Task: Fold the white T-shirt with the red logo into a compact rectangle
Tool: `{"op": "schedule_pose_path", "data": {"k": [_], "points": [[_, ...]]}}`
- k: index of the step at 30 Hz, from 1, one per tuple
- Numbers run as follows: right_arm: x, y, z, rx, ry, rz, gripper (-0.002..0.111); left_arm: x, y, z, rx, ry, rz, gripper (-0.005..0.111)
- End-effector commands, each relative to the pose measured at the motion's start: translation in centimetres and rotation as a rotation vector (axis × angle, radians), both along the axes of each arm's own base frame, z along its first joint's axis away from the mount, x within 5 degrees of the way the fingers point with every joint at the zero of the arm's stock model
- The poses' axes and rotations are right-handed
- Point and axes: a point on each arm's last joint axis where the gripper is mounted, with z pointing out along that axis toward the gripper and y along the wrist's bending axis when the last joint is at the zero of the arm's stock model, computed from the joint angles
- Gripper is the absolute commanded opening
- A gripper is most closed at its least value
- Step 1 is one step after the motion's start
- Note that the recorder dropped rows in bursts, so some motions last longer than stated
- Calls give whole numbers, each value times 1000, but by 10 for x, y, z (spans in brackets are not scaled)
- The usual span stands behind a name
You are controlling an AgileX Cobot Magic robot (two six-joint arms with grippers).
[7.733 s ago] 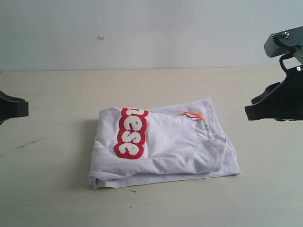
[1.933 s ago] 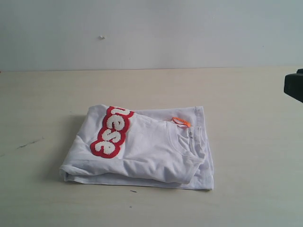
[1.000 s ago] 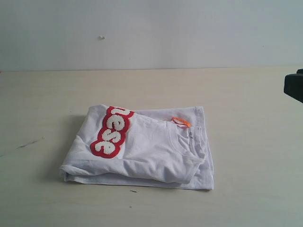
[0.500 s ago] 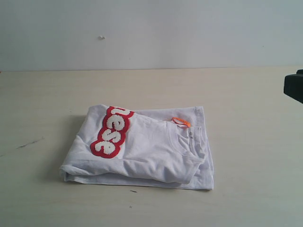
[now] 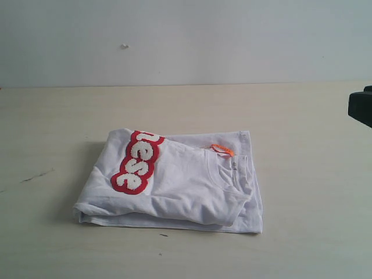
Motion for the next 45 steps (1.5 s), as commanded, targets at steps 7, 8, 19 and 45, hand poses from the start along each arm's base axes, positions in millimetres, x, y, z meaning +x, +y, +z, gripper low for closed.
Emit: {"op": "schedule_pose_path", "data": {"k": [7, 8, 19, 45], "points": [[0, 0, -1, -3, -2, 0, 22, 0, 0, 1, 4, -16, 2, 0], [0, 0, -1, -3, -2, 0, 22, 0, 0, 1, 4, -16, 2, 0], [-26, -10, 14, 19, -145, -57, 22, 0, 0, 1, 4, -16, 2, 0], [-66, -44, 16, -186, -257, -460, 22, 0, 0, 1, 4, -16, 2, 0]]}}
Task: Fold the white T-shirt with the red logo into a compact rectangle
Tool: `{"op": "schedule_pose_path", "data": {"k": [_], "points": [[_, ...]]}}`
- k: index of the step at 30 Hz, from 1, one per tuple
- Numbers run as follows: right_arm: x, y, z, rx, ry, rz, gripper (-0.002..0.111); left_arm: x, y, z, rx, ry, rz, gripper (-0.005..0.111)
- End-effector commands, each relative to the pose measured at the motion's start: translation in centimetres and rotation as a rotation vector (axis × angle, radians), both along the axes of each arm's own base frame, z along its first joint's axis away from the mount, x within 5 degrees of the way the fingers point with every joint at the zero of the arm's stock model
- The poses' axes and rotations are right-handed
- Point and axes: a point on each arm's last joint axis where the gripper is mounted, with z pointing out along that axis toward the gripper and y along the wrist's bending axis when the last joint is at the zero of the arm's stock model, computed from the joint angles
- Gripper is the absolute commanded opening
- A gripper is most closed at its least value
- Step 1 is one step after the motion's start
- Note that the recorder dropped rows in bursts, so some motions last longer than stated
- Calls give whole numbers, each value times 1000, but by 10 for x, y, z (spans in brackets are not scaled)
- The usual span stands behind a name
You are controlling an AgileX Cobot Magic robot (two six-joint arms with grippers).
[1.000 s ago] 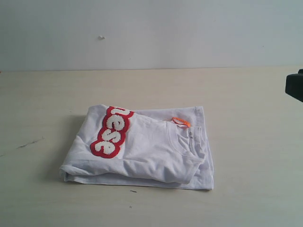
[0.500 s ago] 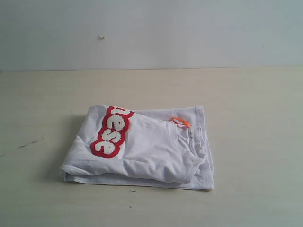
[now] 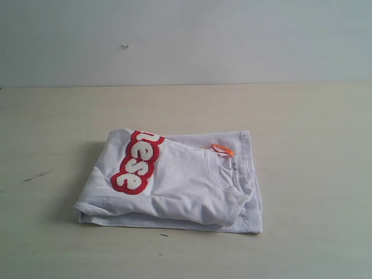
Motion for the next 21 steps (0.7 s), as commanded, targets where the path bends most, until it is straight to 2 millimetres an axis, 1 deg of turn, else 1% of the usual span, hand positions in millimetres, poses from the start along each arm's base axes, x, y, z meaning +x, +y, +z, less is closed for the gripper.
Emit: {"op": "schedule_pose_path", "data": {"k": [1, 5, 9, 11, 15, 21], "points": [[0, -10, -9, 90, 44, -116, 22, 0, 0, 1, 2, -16, 2, 0], [5, -21, -37, 136, 125, -238, 22, 0, 0, 1, 2, -16, 2, 0], [2, -20, -69, 137, 116, -233, 22, 0, 0, 1, 2, -16, 2, 0], [0, -19, -84, 170, 111, -236, 22, 0, 0, 1, 2, -16, 2, 0], [-2, -18, -93, 174, 67, -228, 22, 0, 0, 1, 2, -16, 2, 0], [-3, -18, -106, 226, 70, -234, 22, 0, 0, 1, 2, -16, 2, 0]]}}
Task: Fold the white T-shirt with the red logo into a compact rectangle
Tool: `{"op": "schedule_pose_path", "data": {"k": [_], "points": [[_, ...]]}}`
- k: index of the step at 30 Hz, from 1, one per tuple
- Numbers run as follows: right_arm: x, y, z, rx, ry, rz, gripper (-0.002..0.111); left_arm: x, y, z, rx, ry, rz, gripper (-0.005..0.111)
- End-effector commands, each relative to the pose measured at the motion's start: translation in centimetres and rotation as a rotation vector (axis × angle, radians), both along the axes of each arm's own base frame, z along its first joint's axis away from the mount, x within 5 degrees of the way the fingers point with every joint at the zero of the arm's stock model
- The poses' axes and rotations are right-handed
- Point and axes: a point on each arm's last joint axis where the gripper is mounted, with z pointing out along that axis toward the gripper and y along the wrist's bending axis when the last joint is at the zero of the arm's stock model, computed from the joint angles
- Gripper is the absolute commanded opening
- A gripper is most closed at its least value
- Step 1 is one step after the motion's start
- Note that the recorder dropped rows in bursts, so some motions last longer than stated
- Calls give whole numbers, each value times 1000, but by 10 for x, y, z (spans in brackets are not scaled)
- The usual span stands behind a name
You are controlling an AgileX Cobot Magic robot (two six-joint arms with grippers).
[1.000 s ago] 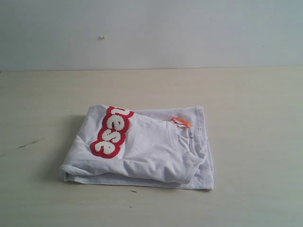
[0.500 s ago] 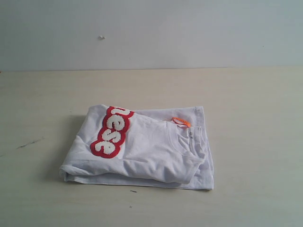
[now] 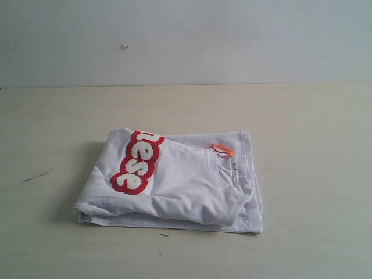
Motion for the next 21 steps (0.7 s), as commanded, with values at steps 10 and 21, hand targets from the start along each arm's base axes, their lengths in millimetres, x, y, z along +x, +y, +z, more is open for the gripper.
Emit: {"op": "schedule_pose_path", "data": {"k": [10, 21], "points": [[1, -1, -20, 72, -24, -29, 22, 0, 0, 1, 2, -16, 2, 0], [0, -5, -21, 56, -7, -71, 22, 0, 0, 1, 7, -17, 0, 0]]}}
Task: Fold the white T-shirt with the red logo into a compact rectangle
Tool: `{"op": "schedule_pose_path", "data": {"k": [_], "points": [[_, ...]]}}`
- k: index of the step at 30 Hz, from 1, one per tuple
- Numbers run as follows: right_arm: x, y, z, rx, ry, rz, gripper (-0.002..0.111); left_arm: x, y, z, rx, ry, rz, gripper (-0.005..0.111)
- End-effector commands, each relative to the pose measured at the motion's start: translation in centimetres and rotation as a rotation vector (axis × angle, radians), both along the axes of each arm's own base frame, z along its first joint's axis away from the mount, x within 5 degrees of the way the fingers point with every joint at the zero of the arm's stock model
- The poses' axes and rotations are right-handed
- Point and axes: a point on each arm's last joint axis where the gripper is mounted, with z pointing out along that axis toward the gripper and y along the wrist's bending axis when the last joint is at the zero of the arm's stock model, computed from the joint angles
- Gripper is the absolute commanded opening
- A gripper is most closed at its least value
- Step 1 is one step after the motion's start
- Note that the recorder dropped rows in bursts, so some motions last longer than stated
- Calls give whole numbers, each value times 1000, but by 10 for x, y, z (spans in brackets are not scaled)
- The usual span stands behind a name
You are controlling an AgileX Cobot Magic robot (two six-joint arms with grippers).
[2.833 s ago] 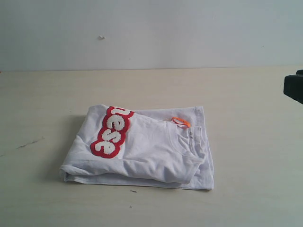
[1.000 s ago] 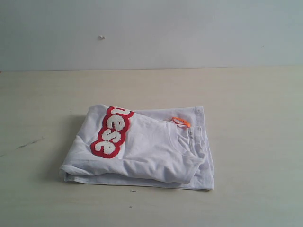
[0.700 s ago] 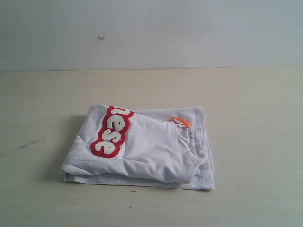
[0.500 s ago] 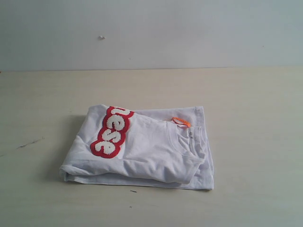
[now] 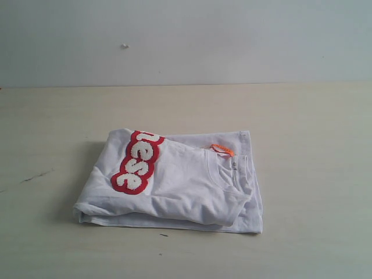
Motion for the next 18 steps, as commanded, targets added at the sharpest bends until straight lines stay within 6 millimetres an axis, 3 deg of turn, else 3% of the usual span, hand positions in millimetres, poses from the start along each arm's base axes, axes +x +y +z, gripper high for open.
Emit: {"op": "schedule_pose_path", "data": {"k": [1, 18], "points": [[-1, -2, -4, 28, 2, -32, 22, 0, 0, 1, 1, -16, 2, 0], [4, -2, -29, 33, 46, -19, 22, 0, 0, 1, 1, -16, 2, 0]]}}
